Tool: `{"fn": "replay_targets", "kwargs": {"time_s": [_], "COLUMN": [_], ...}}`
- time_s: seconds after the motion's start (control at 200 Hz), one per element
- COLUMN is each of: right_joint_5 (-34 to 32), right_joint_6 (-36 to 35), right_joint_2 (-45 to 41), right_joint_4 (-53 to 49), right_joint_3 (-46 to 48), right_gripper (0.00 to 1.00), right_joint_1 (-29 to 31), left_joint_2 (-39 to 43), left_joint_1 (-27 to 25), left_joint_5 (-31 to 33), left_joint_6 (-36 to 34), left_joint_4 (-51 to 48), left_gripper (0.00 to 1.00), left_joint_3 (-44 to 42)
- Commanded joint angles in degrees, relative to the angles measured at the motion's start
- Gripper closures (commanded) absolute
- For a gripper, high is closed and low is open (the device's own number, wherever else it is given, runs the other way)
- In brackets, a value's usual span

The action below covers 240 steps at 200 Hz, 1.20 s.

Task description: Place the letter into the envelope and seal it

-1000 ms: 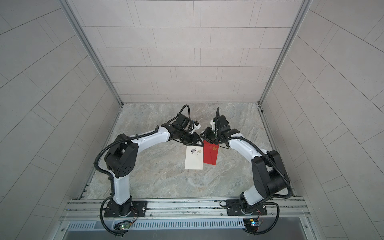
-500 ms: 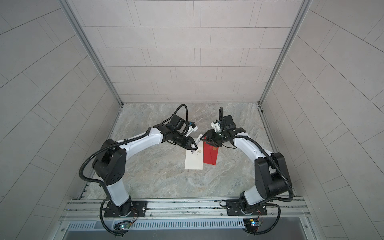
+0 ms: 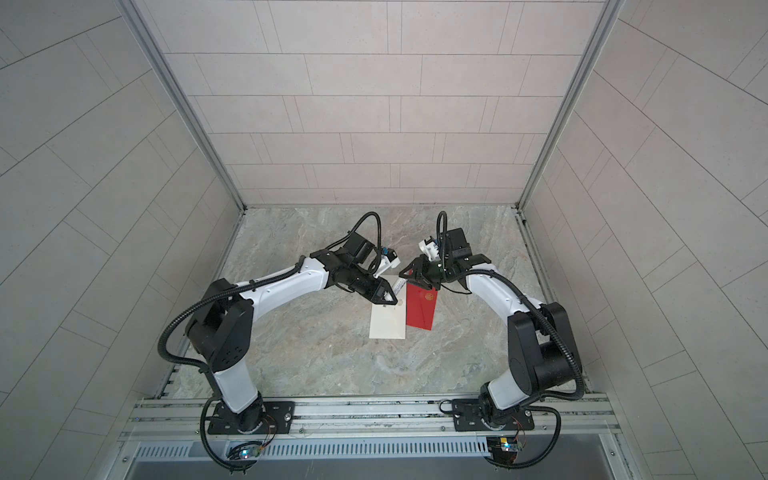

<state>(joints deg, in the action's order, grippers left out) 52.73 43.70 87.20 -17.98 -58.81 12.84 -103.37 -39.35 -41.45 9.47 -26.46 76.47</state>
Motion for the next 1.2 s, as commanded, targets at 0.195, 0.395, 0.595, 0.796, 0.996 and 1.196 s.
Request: {"fn": "replay_targets", "kwargs": {"time_s": [0.195,0.395,0.595,0.796,0.996,1.196], "right_joint_5": [-1.1,-1.3,-1.3,-1.0,-0.5,4.4], "right_joint_6": [0.6,0.8,1.4,3.4,6.1,9.9], "right_joint_2": [-1.1,-1.7,-2.5,-3.1,-3.8,-5.7], "right_joint_4": [1.7,1.6,2.1,3.8,6.5,17.9], "right_joint_3": [0.9,1.1,1.3,1.3,1.5,4.2], "right_gripper": [0.87,0.88,0.88,0.88,0.89,0.92], "right_joint_1": [0.0,0.0,0.0,0.0,0.0,-0.4], "left_joint_2": [0.5,-1.1,-3.6,-4.5,-3.3,0.7], "left_joint_1": [0.1,0.0,0.0,0.0,0.5,5.6], "left_joint_5": [-1.1,0.3,-0.1,-1.1,-0.2,-15.9], "left_joint_6": [3.0,6.1,7.0,7.4,8.7,28.6], "left_joint_4": [4.0,7.1,7.6,7.5,7.7,35.5], "left_gripper": [0.67,0.4,0.6,0.77,1.0,1.0], "left_joint_3": [0.9,2.7,4.5,4.3,3.5,-4.6]}}
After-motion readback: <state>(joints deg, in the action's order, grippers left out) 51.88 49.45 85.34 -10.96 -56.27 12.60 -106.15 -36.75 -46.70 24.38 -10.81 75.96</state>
